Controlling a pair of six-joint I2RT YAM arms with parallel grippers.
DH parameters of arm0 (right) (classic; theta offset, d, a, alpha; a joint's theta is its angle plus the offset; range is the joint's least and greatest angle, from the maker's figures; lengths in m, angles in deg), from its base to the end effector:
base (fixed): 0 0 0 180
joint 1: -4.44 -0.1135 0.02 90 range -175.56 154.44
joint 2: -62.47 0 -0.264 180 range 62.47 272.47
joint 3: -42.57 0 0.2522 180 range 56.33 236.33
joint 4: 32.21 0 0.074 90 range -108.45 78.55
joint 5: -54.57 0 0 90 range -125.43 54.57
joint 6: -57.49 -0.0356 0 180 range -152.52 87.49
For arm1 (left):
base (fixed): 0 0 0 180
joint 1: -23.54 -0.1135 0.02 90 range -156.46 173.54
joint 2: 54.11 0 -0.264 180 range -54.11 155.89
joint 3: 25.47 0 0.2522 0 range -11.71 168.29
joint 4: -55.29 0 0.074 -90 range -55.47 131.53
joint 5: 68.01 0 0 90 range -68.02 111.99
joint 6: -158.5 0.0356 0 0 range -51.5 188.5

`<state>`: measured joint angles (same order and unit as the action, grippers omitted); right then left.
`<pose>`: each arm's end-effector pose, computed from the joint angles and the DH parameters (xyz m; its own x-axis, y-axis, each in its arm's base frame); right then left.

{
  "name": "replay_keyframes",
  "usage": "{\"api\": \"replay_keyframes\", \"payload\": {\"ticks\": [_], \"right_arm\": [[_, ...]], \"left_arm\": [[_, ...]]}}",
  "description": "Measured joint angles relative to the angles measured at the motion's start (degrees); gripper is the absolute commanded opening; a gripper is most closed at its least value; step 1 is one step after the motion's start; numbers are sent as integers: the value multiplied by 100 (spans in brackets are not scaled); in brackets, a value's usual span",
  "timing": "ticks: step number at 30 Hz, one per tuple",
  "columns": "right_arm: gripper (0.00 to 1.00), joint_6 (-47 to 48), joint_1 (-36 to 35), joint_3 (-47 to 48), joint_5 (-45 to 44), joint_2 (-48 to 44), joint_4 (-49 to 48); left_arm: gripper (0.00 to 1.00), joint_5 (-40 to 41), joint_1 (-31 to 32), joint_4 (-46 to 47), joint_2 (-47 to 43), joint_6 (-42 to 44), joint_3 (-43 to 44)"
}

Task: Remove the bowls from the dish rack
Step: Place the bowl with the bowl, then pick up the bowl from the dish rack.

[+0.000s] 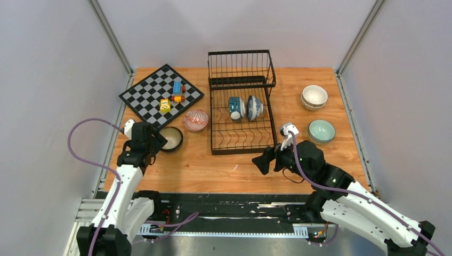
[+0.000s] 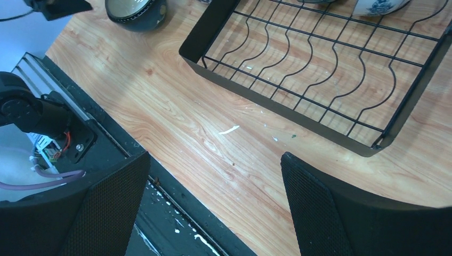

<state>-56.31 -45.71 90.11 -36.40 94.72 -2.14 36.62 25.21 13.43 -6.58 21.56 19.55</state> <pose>0.0940 0.1117 0.2929 -0.4551 0.0844 -0.8864 -0.6268 0.6767 0.3862 0.1714 0.0040 0.2214 -0.3660 -0.6966 -0.6171 -0.6147 0.6788 -0.4017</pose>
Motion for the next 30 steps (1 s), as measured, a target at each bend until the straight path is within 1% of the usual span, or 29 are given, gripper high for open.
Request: {"api": "replay_keyframes", "payload": {"ticks": [2, 4, 8, 13, 14, 16, 17, 21, 23, 26, 30], "right_arm": [[96, 66, 0, 13, -57, 2, 24], [96, 144, 0, 55, -107, 24, 61], [96, 299, 0, 251, -256, 142, 173], [95, 420, 7, 664, -730, 518, 343], [94, 426, 31, 778, -874, 675, 407], [93, 428, 133, 940, -1082, 975, 518], [93, 426, 229, 1001, -1163, 1115, 560], [91, 334, 719, 1036, -1305, 1528, 721], [90, 240, 953, 975, -1318, 1528, 748], [88, 87, 1213, 726, -1292, 1294, 723], [84, -74, 1368, 306, -1224, 901, 612]], "left_arm": [[80, 26, 0, -177, -151, 122, 122], [83, 37, 0, -304, -354, 264, 275], [85, -103, 0, -396, -660, 654, 562], [83, -728, 92, -267, -909, 990, 634], [83, -787, 219, -216, -927, 1023, 634], [83, -800, 748, -81, -940, 1056, 634], [82, -758, 1075, -11, -933, 1051, 634], [79, -485, 2752, 479, -643, 1060, 741], [78, -479, 3281, 935, -328, 1062, 826], [76, -632, 3663, 1818, 286, 1080, 859], [75, -828, 3727, 2706, 1005, 1058, 914]]}}
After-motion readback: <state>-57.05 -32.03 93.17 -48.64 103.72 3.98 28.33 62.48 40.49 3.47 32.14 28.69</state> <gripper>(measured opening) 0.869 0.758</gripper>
